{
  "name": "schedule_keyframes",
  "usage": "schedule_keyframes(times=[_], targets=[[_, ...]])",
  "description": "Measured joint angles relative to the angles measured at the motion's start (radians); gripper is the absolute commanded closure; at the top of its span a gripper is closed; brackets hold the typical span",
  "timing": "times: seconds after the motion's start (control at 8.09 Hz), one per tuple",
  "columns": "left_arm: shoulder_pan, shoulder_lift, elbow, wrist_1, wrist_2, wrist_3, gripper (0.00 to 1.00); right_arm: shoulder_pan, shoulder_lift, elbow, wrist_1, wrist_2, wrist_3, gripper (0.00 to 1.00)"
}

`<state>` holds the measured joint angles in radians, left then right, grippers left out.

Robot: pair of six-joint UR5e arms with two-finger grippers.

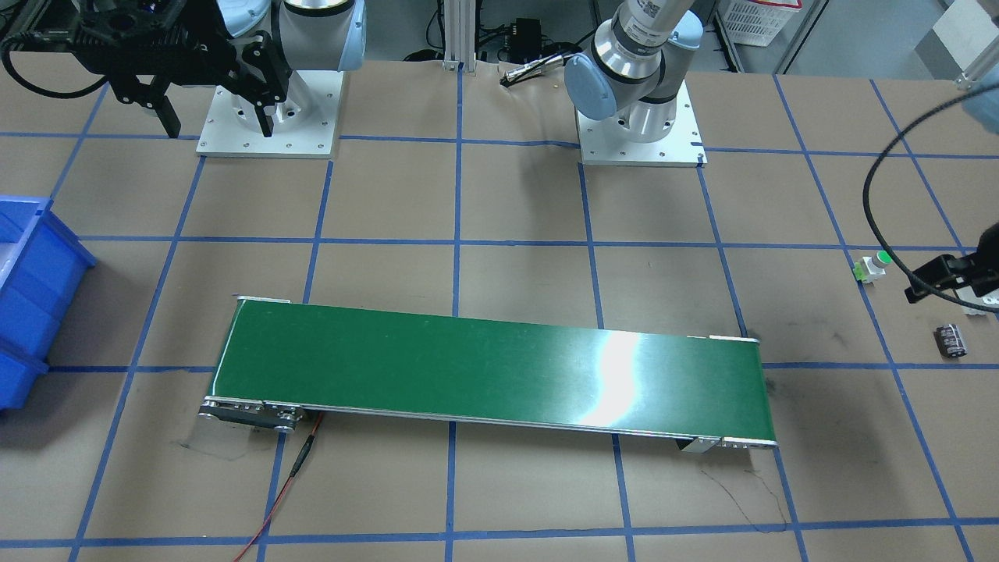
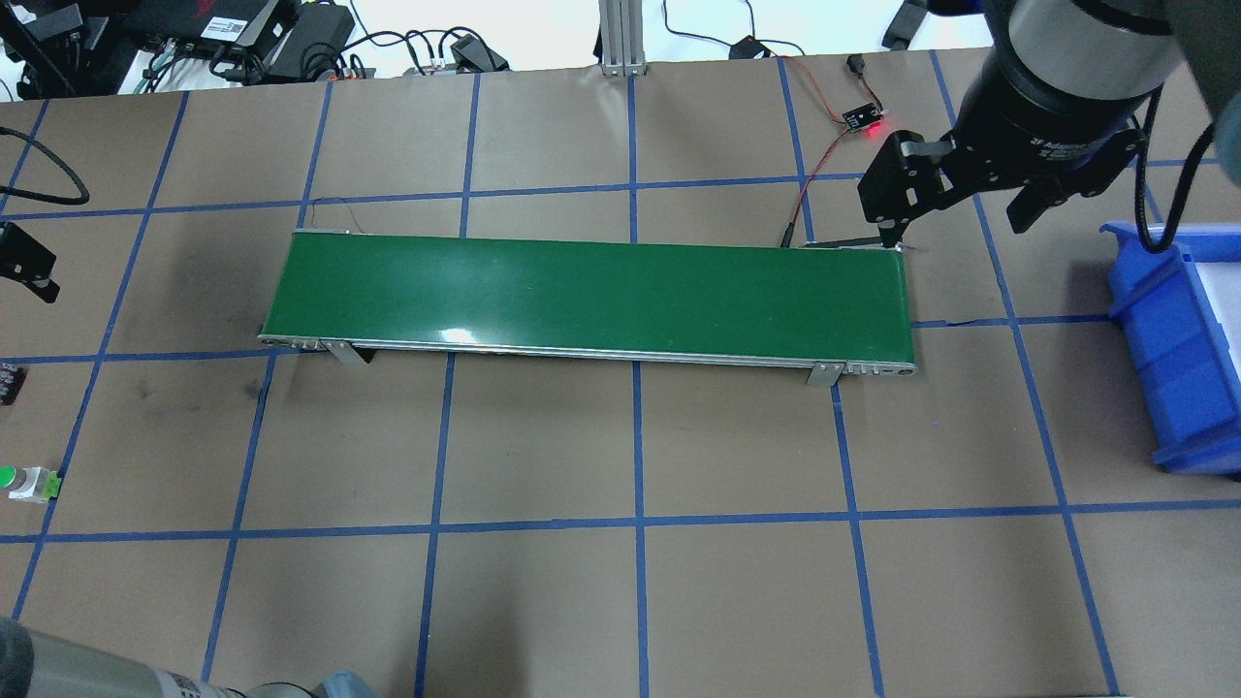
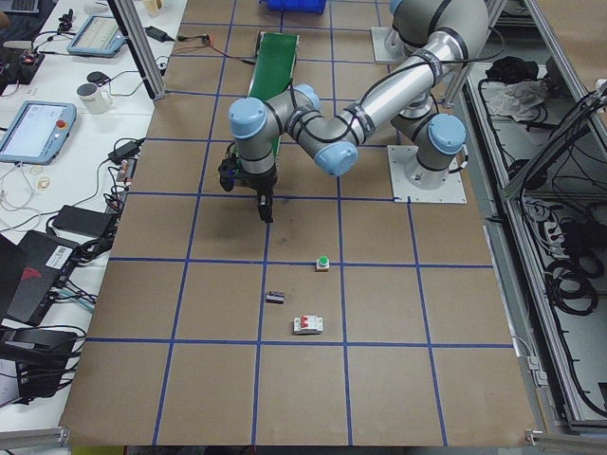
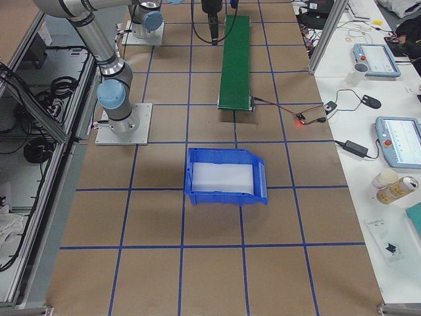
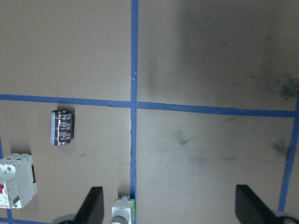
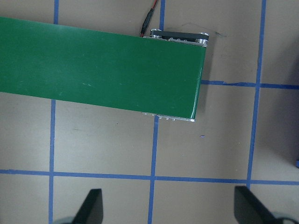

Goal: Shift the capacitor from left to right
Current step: 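Lower the left gripper over the brown capacitor and align the fingers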

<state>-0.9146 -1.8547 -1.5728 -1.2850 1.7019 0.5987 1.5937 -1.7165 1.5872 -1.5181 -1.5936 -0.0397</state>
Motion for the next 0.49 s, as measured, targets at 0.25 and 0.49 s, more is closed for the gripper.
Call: schedule_keyframes(times=[0.25, 0.49], targets=[[0.082, -0.089, 0.000, 0.132, -0.001, 0.110, 0.00, 0.000, 0.000, -0.001, 0.000, 0.001, 0.001, 0.00], [0.153, -0.170, 0.000, 0.209, -0.002, 0.148, 0.00, 0.000, 0.001, 0.000, 0.009, 0.001, 0.003, 0.00]])
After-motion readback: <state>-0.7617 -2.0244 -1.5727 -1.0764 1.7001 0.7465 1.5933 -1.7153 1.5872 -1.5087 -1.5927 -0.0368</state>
